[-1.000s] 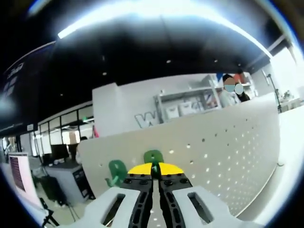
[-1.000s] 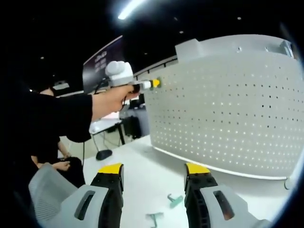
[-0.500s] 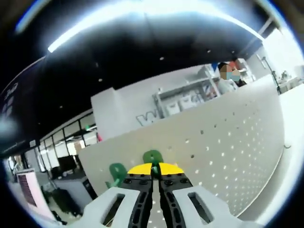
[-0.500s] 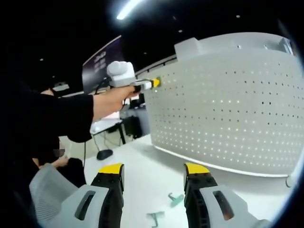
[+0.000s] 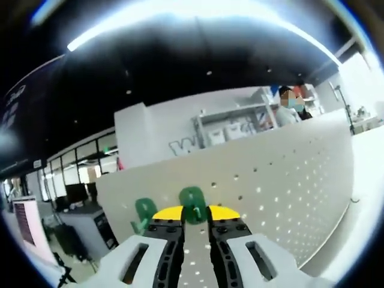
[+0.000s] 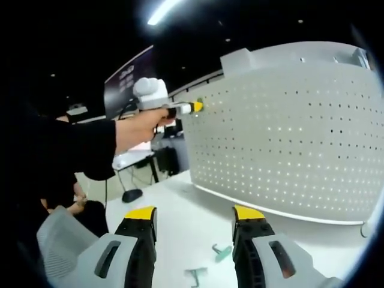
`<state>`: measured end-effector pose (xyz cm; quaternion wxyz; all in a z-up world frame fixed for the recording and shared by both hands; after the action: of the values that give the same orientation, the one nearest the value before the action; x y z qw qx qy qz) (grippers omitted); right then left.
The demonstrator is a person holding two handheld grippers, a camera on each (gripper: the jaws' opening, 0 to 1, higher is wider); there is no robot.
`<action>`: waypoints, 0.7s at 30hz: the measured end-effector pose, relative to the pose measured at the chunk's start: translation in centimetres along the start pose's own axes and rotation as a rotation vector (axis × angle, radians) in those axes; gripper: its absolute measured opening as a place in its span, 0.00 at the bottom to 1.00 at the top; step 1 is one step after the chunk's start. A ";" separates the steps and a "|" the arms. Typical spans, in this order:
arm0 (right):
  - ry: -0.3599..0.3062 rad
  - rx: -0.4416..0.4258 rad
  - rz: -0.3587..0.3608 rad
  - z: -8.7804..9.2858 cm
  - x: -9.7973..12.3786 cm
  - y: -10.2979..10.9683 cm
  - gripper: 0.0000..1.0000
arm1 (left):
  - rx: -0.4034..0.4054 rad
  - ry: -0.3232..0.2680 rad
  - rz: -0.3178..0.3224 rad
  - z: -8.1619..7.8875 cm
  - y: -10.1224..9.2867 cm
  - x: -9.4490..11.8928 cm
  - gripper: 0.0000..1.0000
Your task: Insert the hook assembly into the mounting plate slot until the hook locks in place.
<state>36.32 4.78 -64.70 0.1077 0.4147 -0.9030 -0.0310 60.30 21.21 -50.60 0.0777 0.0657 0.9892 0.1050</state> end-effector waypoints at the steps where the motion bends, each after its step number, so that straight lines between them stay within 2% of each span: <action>1: 0.001 0.001 0.000 0.0 0.0 0.0 0.50 | 0.000 -0.001 0.000 0.0 0.0 0.2 0.14; 4: -0.001 0.000 0.000 0.0 0.0 0.1 0.50 | 0.008 -0.006 0.008 -0.3 -0.1 0.8 0.17; 11: 0.001 0.006 -0.004 -0.1 -0.1 0.2 0.50 | 0.001 0.004 0.036 -0.1 0.0 2.8 0.31; 21: 0.000 0.014 -0.010 -0.2 -0.1 0.4 0.50 | 0.065 0.013 0.076 0.1 -0.4 6.7 0.44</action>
<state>36.12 5.15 -64.46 0.1047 0.4200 -0.9011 -0.0250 53.70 21.85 -51.71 0.0648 0.1049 0.9895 0.0760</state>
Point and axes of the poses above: the point that each gripper's makers call its tool centre point, and the gripper's own axes: x roughly backward along the fingers, y roughly to its left, z roughly out of its underside, the point moved 1 cm from there along x, roughly backward along the fingers, and after that the axes turned 7 degrees about -z, right-handed, at the moved point
